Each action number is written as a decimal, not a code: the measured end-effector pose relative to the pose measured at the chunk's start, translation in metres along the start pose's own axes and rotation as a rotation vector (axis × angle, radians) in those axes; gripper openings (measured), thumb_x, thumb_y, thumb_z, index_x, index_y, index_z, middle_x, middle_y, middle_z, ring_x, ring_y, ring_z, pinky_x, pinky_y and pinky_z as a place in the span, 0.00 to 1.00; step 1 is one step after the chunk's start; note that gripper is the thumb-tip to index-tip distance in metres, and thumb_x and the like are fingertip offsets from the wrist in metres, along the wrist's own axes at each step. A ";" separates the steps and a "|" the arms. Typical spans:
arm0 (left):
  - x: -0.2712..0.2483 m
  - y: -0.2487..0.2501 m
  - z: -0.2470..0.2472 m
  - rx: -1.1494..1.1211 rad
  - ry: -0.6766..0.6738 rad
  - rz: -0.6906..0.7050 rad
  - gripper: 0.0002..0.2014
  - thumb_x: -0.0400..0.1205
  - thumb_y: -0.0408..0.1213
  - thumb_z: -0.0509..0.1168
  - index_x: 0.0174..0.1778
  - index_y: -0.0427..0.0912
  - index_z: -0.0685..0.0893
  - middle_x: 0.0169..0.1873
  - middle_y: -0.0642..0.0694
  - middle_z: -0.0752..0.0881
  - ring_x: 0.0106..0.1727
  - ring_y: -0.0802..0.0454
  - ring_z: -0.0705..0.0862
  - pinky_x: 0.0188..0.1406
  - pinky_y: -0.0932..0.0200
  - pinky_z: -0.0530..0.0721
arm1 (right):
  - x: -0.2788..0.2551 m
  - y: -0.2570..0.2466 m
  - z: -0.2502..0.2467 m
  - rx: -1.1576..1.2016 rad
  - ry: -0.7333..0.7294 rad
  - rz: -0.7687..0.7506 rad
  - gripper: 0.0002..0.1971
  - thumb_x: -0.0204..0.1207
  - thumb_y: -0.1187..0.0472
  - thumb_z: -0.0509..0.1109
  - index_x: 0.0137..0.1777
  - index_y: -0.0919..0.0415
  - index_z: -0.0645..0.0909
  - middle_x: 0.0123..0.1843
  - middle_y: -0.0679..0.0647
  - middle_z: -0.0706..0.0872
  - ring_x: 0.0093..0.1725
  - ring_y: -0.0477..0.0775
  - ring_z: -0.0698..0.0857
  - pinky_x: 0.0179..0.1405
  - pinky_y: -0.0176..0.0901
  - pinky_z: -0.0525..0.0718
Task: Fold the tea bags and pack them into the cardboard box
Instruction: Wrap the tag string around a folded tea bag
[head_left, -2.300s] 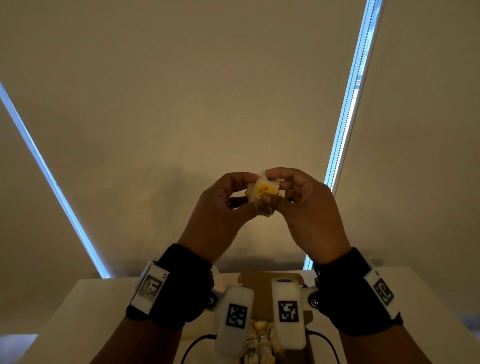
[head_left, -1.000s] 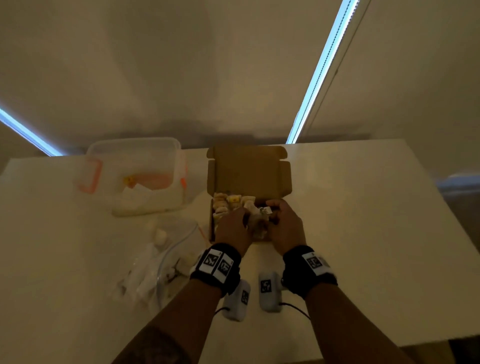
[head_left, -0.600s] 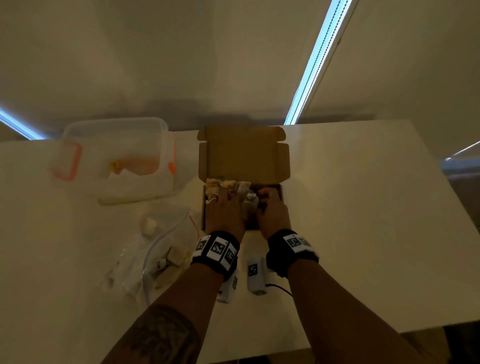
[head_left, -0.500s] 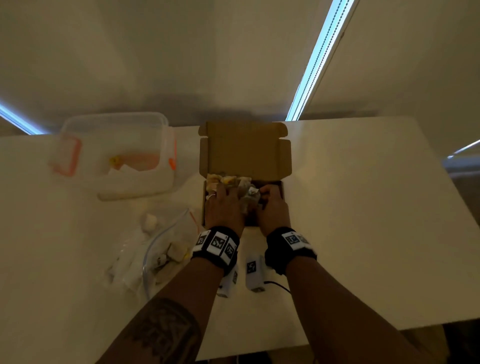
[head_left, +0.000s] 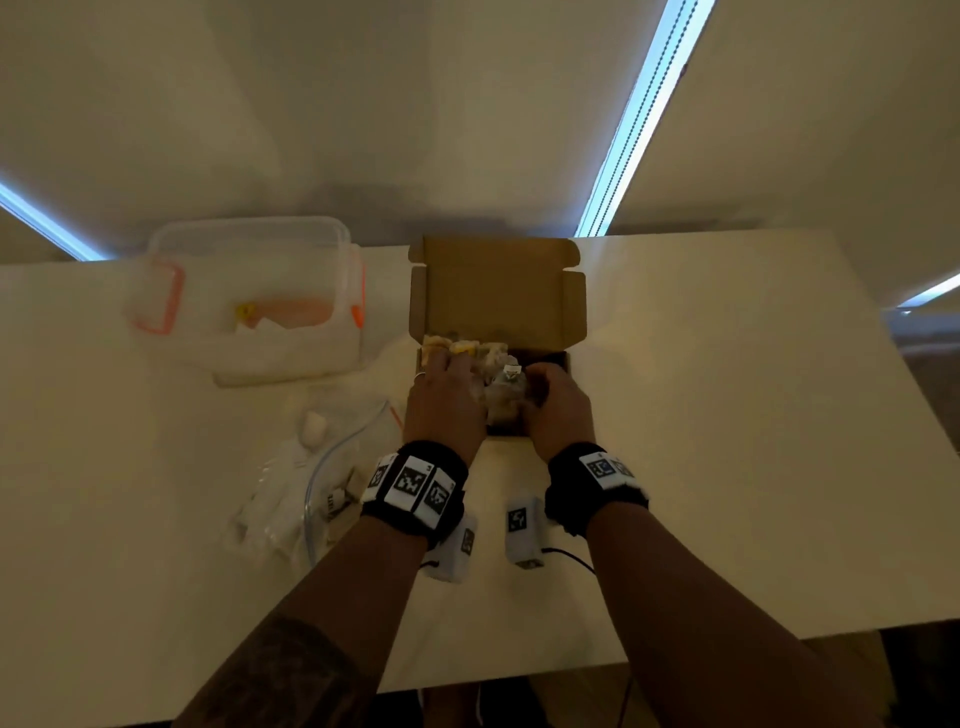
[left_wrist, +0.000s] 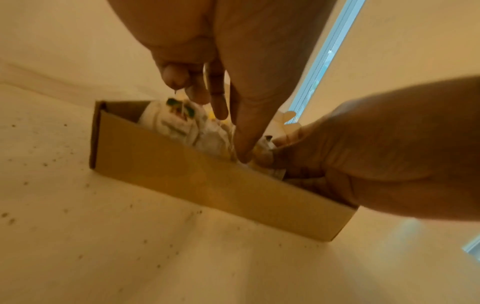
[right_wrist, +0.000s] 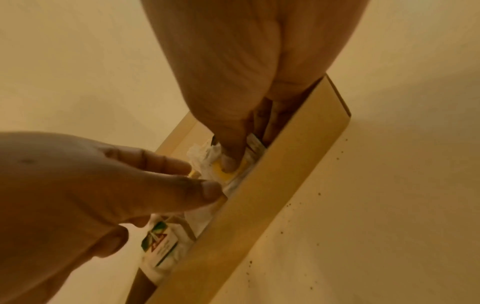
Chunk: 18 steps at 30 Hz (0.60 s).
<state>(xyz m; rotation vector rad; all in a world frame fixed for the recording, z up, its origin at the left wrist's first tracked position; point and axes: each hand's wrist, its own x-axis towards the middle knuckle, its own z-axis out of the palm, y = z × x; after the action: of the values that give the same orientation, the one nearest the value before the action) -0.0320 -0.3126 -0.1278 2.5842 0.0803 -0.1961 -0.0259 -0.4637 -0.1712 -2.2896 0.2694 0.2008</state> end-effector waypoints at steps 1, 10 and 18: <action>-0.009 0.004 -0.012 -0.037 0.026 0.025 0.18 0.77 0.29 0.70 0.63 0.42 0.83 0.67 0.41 0.77 0.61 0.37 0.80 0.56 0.46 0.79 | -0.001 0.000 -0.003 -0.003 0.010 0.010 0.23 0.77 0.65 0.75 0.72 0.57 0.79 0.67 0.58 0.86 0.65 0.60 0.84 0.64 0.46 0.80; -0.120 -0.030 -0.097 0.261 0.164 0.055 0.13 0.66 0.34 0.83 0.39 0.56 0.90 0.70 0.46 0.77 0.70 0.36 0.72 0.54 0.38 0.77 | -0.058 -0.025 -0.021 0.103 0.207 -0.149 0.12 0.80 0.65 0.71 0.62 0.56 0.85 0.59 0.51 0.87 0.57 0.50 0.85 0.61 0.44 0.85; -0.140 -0.087 -0.093 0.181 -0.045 -0.164 0.14 0.78 0.28 0.72 0.53 0.51 0.93 0.75 0.43 0.74 0.64 0.30 0.81 0.55 0.38 0.86 | -0.113 -0.070 0.045 -0.041 -0.407 -0.304 0.09 0.81 0.52 0.73 0.59 0.47 0.89 0.69 0.50 0.73 0.63 0.48 0.80 0.65 0.39 0.77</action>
<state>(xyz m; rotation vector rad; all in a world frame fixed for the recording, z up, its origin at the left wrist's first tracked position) -0.1672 -0.1925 -0.0720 2.7522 0.2700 -0.3350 -0.1193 -0.3696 -0.1252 -2.2343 -0.2921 0.5072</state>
